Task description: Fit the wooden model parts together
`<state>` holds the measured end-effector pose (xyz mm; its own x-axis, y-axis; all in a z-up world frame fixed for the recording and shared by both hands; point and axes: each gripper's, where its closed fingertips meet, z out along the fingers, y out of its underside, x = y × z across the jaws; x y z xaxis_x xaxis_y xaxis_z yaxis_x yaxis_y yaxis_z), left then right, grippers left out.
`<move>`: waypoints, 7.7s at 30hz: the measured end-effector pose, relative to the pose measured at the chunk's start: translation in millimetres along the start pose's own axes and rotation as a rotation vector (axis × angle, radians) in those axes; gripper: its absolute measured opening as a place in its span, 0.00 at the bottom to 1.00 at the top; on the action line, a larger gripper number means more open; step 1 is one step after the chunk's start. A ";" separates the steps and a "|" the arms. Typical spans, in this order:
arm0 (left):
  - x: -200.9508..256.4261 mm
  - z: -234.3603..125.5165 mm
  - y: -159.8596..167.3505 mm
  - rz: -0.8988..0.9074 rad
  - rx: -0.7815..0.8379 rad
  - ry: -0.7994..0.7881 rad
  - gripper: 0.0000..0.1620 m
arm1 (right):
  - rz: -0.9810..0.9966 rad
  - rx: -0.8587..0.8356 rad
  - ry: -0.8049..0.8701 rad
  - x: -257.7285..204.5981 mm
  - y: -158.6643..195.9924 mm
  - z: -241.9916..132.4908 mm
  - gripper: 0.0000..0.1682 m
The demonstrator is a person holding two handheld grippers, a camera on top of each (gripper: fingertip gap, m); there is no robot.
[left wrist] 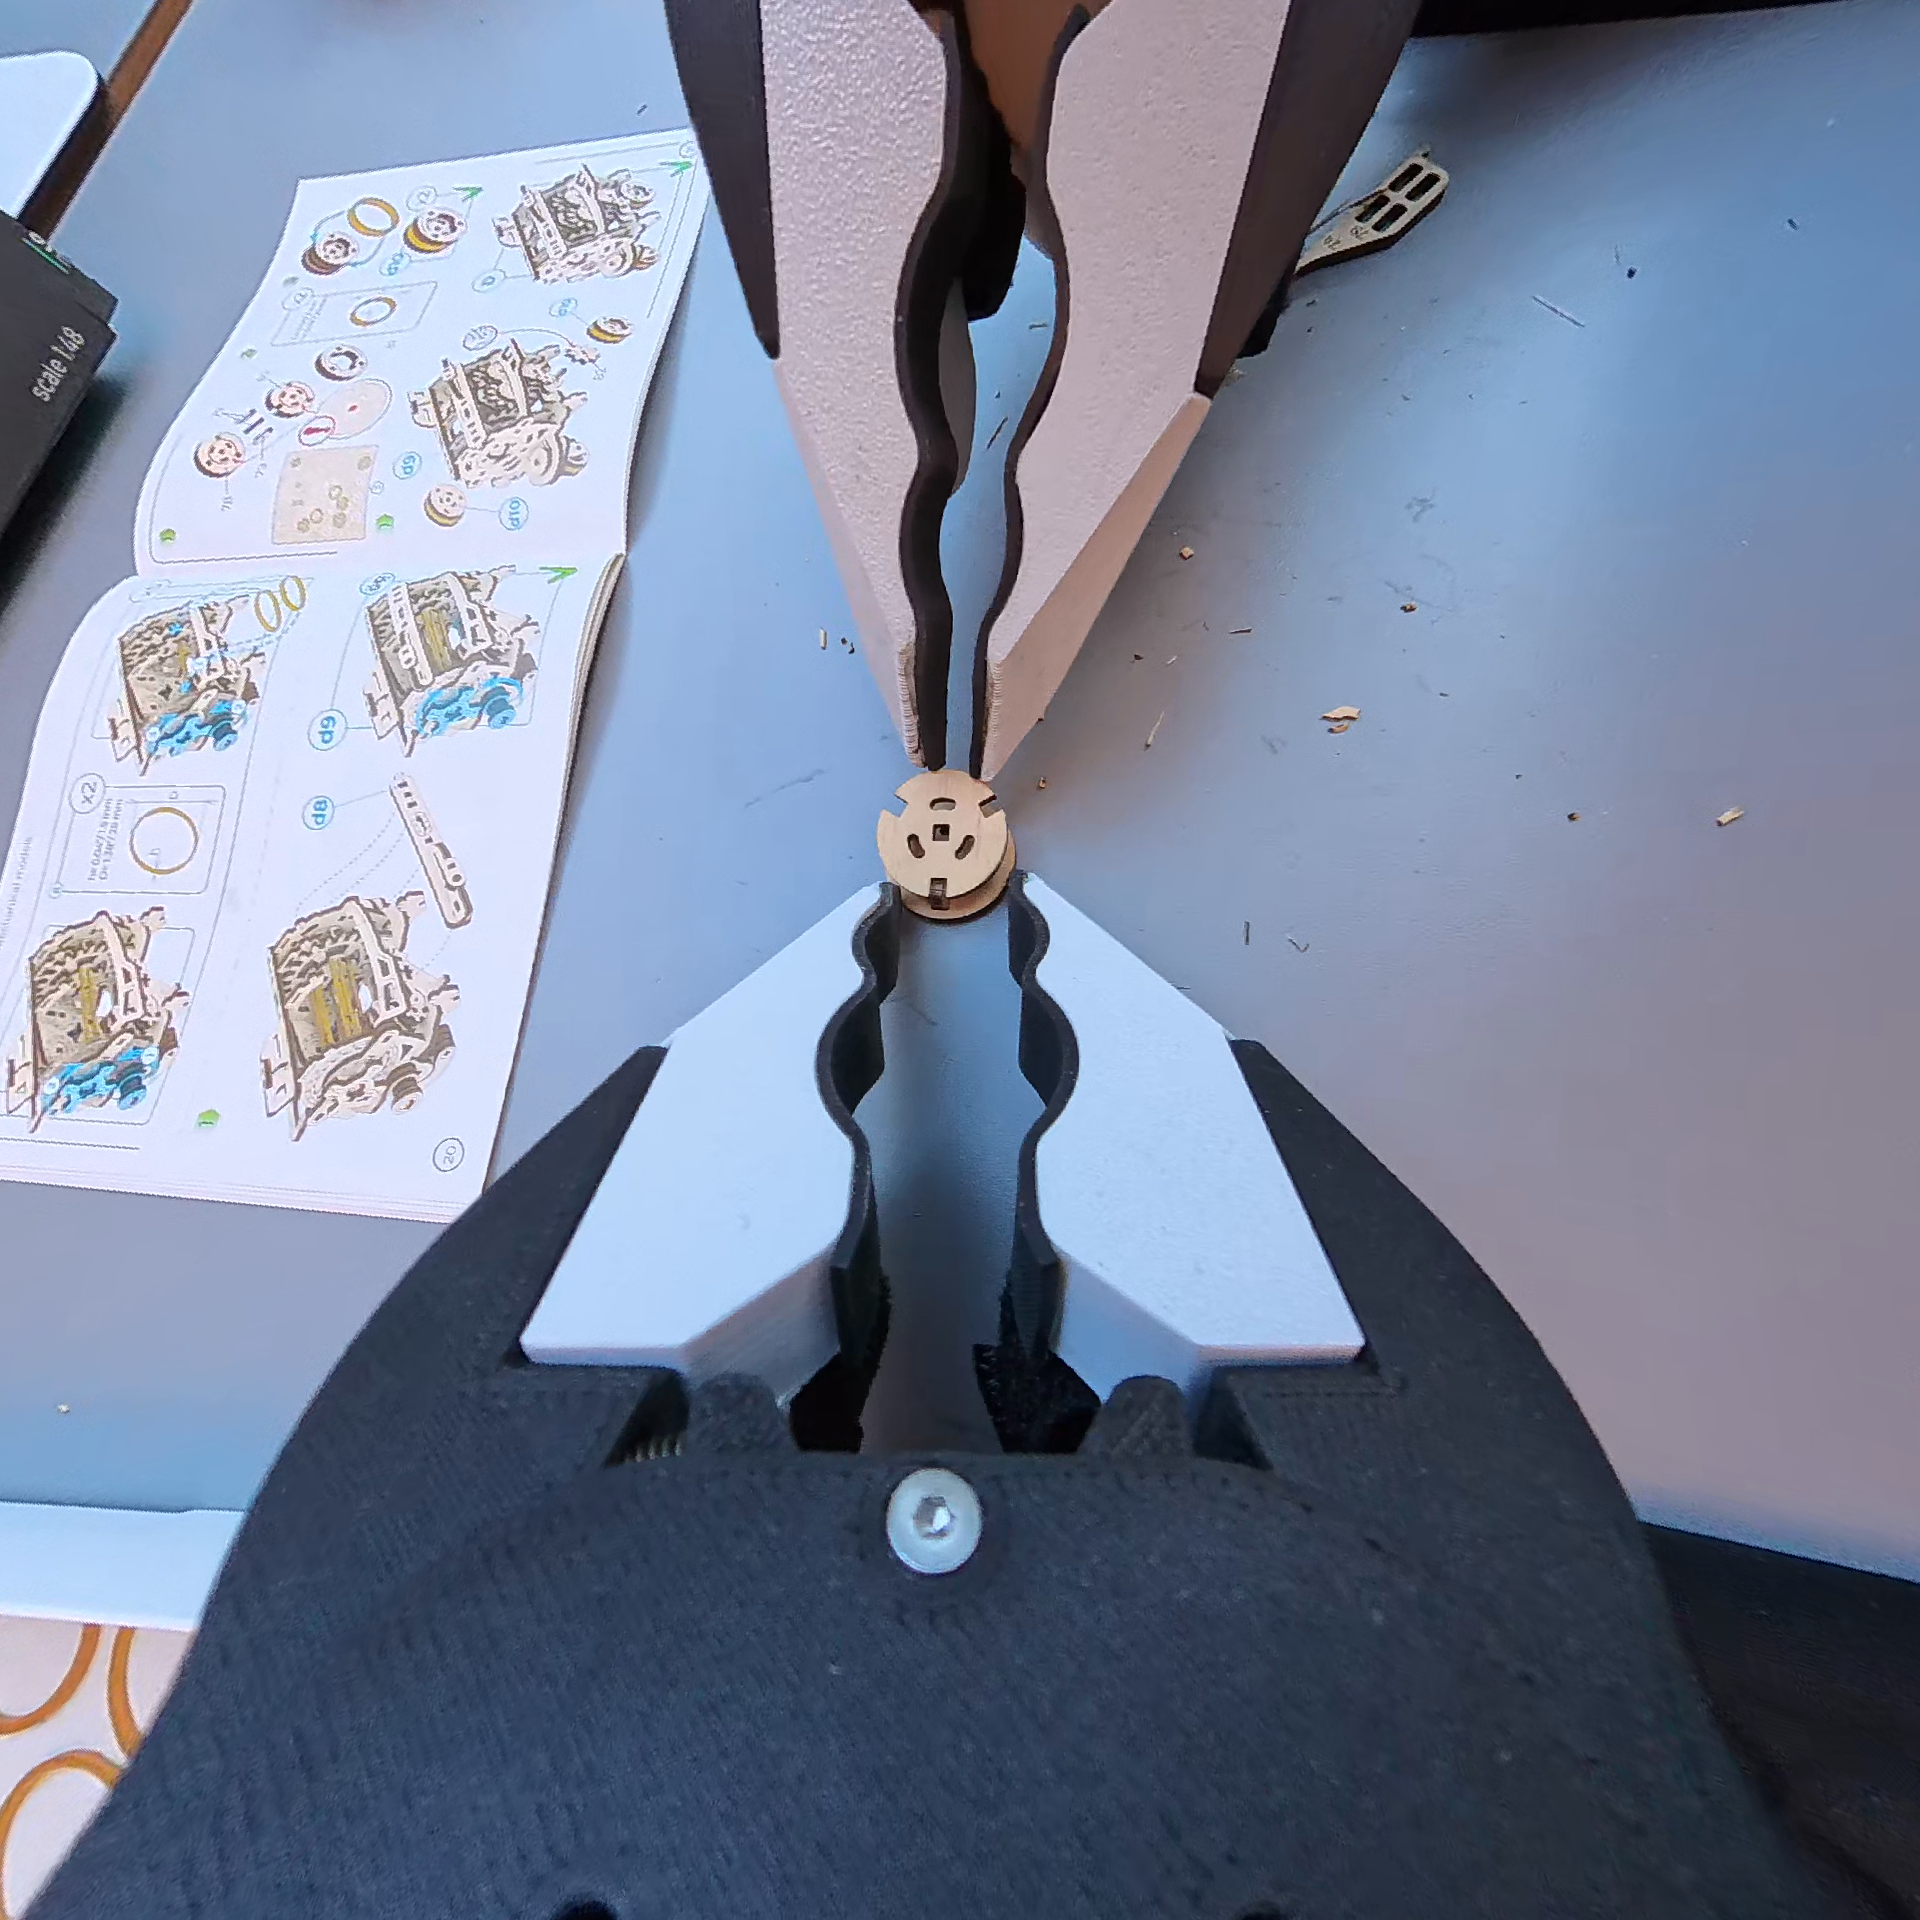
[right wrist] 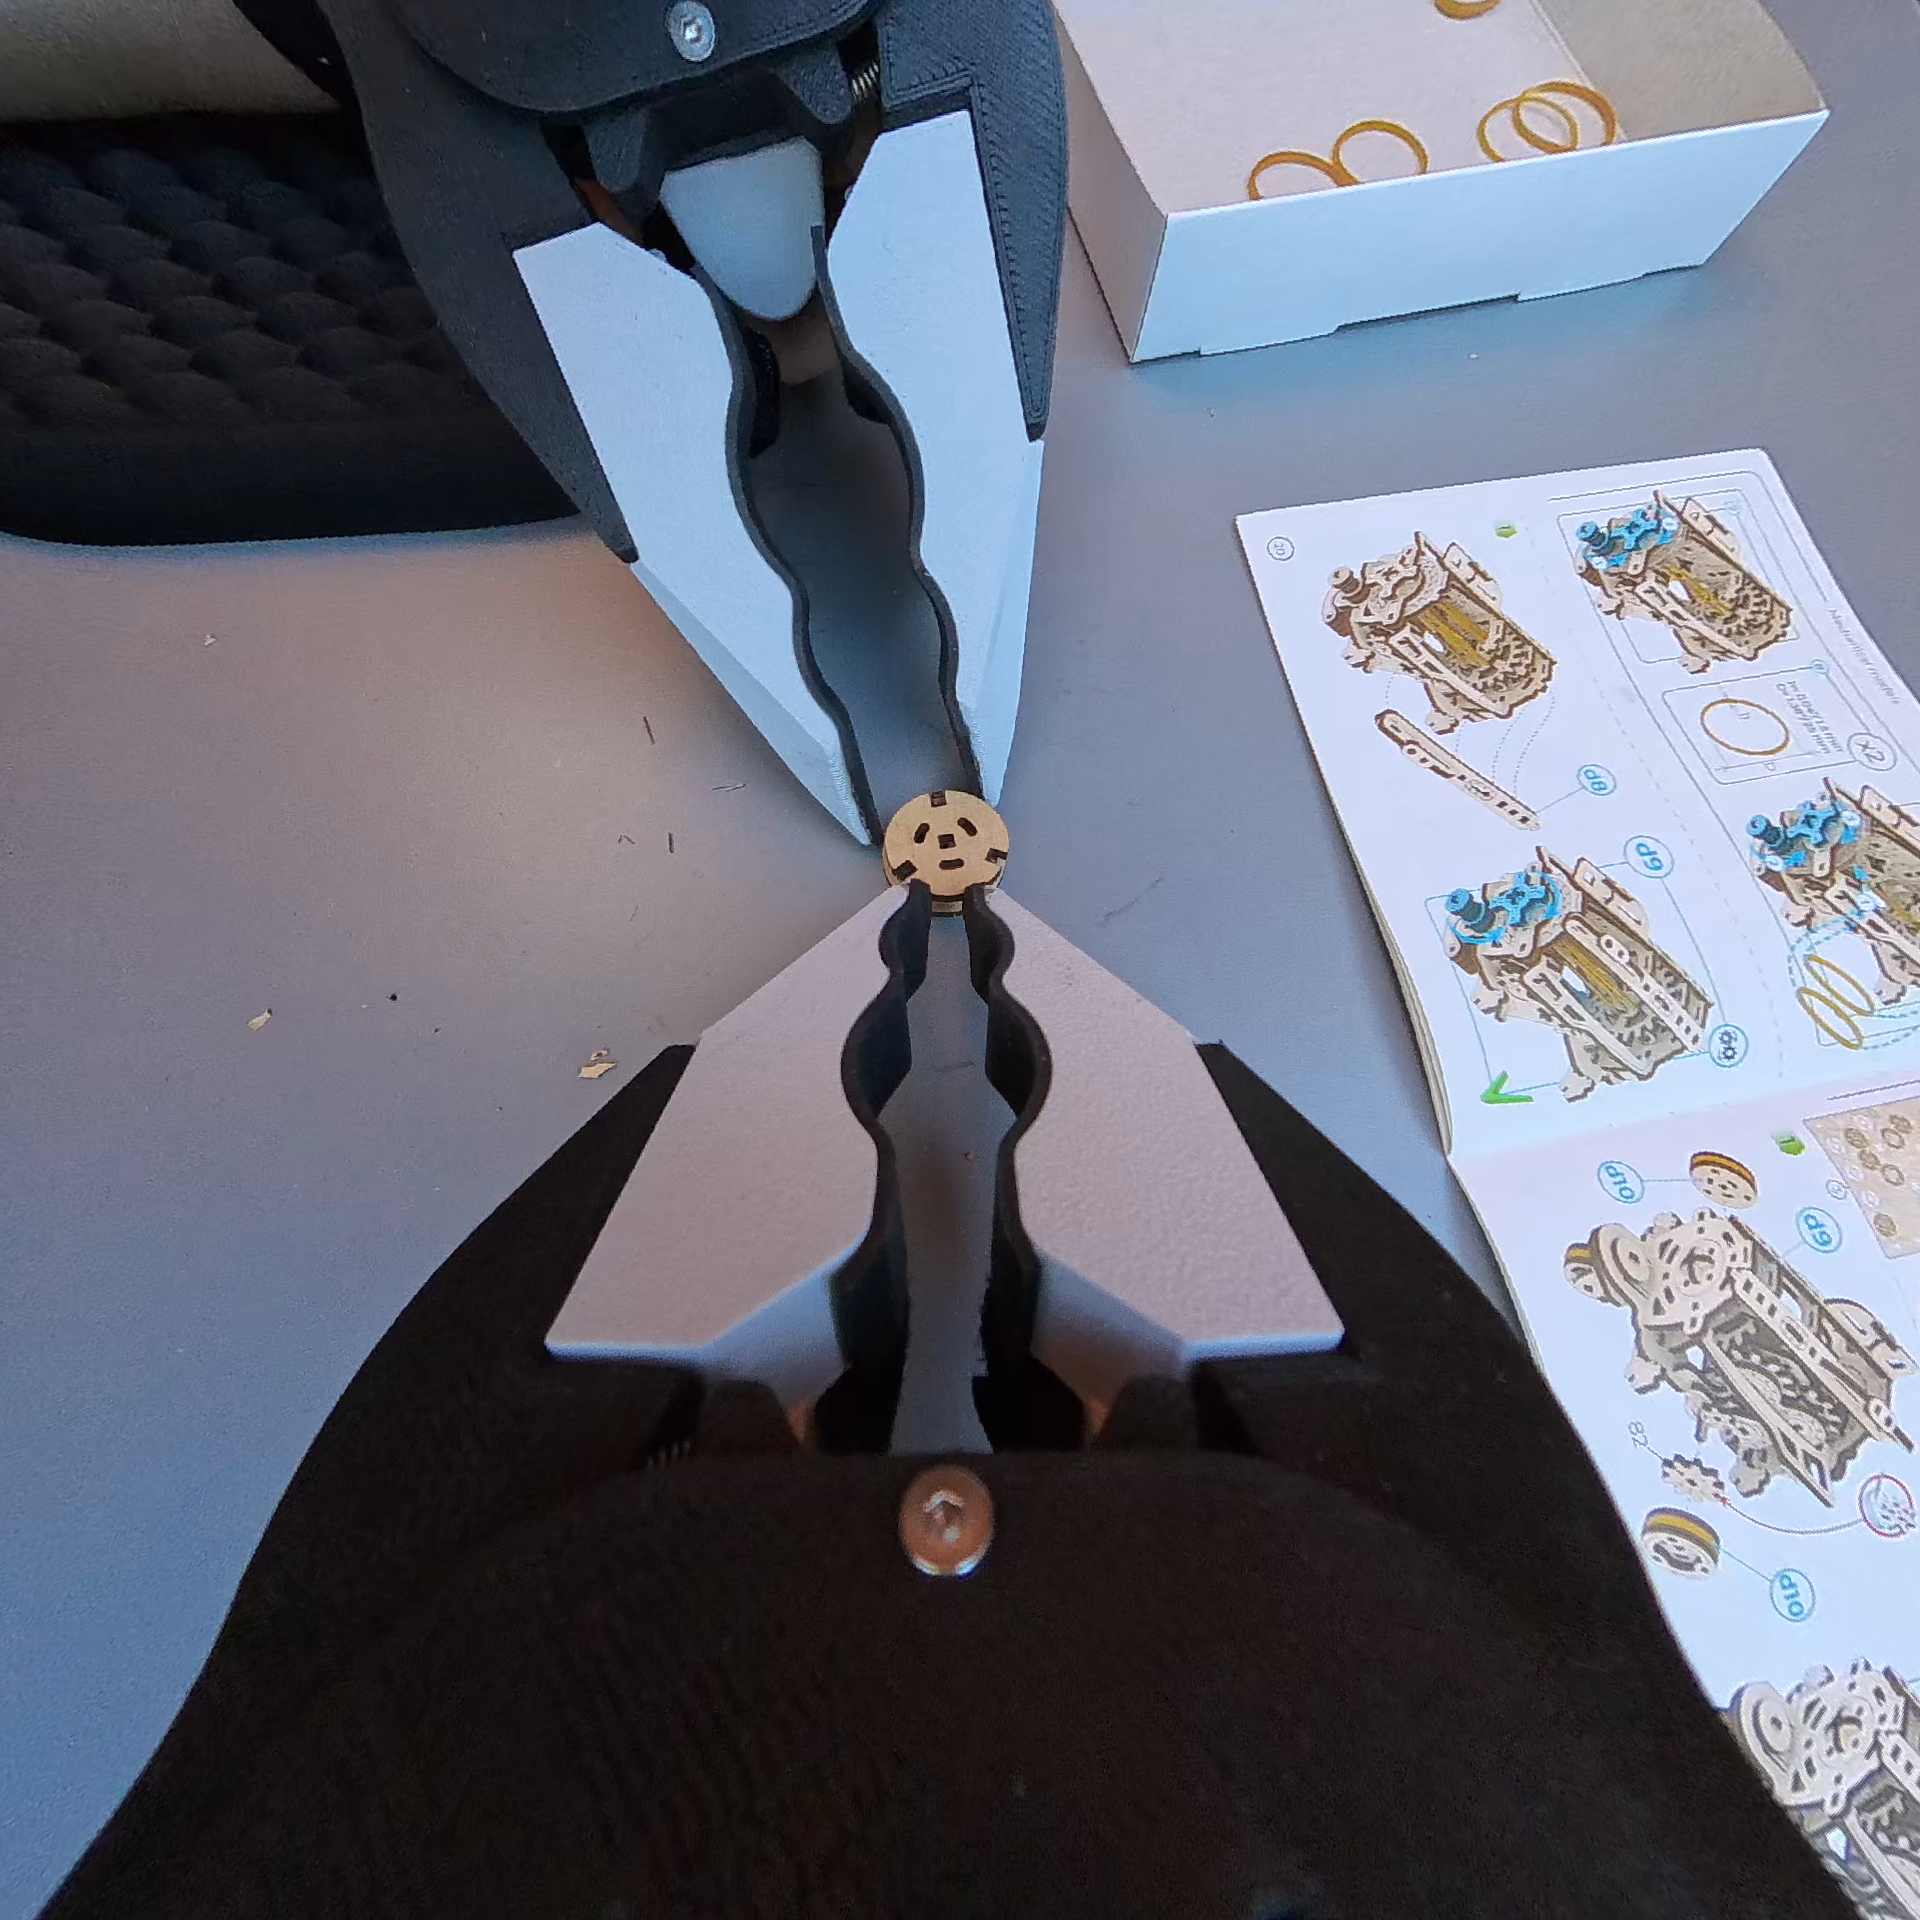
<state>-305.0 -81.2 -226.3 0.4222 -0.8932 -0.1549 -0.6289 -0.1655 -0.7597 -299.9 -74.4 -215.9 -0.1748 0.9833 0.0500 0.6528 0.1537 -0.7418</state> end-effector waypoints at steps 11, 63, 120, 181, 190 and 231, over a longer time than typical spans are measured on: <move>-1.0 0.6 -0.1 -0.014 -0.002 0.002 0.12 | -0.004 0.001 0.010 0.4 0.1 -0.1 0.03; -0.9 0.9 0.2 -0.056 -0.004 0.027 0.12 | -0.036 0.029 0.015 -0.8 -3.5 3.2 0.08; 3.7 0.1 -3.3 0.104 0.024 -0.009 0.11 | 0.156 0.146 -0.172 3.4 -8.0 -5.5 0.19; 1.2 -0.7 0.4 -0.134 -0.001 0.088 0.24 | -0.099 0.041 -0.370 -2.8 5.6 4.8 0.24; -0.4 -3.0 0.6 -0.203 0.006 0.111 0.18 | -0.080 -0.036 -0.539 2.2 1.0 7.9 0.22; 3.9 0.7 -4.6 -0.260 0.016 0.186 0.13 | -0.114 -0.043 -0.544 -8.2 1.0 10.8 0.14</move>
<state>-300.0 -83.6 -223.8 0.4399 -0.8831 0.1632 -0.5046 -0.3934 -0.7685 -305.7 -83.3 -224.3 -0.5938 0.7701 -0.2329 0.6351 0.2710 -0.7233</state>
